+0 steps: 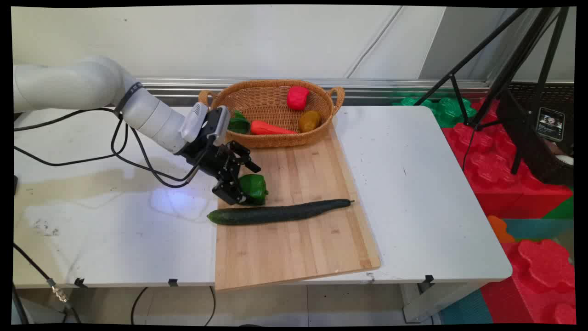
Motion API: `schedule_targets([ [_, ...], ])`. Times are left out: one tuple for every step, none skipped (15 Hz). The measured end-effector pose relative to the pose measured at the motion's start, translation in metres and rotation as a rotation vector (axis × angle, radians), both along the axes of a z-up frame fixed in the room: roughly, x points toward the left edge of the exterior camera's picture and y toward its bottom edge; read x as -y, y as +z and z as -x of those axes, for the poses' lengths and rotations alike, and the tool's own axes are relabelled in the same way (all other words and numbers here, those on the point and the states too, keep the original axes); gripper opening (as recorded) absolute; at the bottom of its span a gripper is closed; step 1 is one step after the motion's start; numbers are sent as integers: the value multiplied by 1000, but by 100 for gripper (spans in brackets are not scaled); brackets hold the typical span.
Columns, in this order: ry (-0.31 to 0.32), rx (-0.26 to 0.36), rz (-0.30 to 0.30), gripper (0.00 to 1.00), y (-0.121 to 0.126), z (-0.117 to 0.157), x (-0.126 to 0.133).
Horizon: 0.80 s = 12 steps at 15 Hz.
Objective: Pick up the potato from the vegetable basket
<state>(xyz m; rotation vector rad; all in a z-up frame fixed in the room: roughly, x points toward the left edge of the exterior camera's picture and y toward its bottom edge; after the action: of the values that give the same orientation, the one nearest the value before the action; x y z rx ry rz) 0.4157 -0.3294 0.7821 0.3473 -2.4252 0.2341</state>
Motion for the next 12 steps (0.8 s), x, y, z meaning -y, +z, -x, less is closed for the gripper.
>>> schedule_targets([
  [2, -5, 2, 100, 2, 0, 0],
  [3, -9, 3, 100, 4, 0, 0],
  [3, -15, 5, 100, 7, -1, 0],
  [3, -19, 7, 100, 10, -1, 0],
  [2, -25, 9, 100, 14, -3, -1],
  [0, -29, 11, 100, 18, -4, -1],
  [-3, -35, 15, 100, 23, -6, -1],
  [-4, -39, 19, 100, 27, -7, -1],
  [-6, -45, 24, 100, 34, -10, -1],
  [-7, -49, 29, 100, 38, -12, -1],
  [-7, -56, 35, 100, 45, -15, 0],
  [-5, -61, 40, 100, 50, -17, 1],
])
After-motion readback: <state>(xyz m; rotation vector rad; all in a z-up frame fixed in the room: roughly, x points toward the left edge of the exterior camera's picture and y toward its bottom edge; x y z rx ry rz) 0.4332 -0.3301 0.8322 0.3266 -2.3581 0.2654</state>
